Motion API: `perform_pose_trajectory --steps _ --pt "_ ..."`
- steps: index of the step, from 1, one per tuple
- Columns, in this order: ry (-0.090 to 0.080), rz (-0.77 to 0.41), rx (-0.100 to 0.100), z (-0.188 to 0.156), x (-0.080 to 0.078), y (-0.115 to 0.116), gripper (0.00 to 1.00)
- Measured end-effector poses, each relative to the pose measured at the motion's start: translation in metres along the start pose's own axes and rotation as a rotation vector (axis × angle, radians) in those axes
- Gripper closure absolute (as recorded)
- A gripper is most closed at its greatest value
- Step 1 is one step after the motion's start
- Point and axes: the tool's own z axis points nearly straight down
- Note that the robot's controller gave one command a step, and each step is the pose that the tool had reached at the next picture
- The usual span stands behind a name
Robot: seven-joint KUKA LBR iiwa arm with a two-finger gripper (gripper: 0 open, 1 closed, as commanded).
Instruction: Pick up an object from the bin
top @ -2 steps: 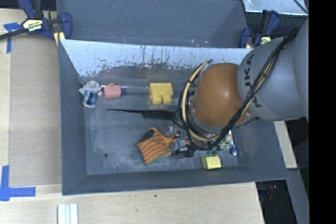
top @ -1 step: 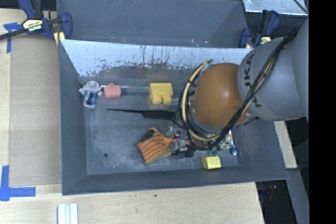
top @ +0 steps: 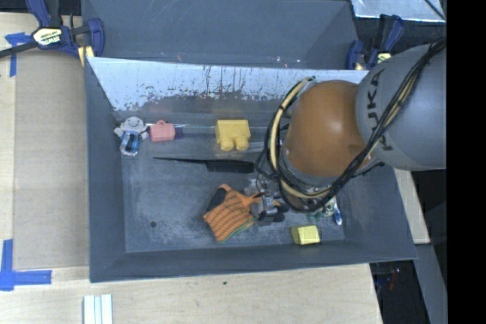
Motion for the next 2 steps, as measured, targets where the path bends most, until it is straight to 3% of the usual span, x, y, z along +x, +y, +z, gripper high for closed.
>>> perform_pose_trajectory --steps 1,2 --pt "-0.007 0.000 0.001 -0.030 -0.002 0.000 1.00" --pt "-0.003 0.001 0.000 -0.054 -0.001 0.000 1.00"
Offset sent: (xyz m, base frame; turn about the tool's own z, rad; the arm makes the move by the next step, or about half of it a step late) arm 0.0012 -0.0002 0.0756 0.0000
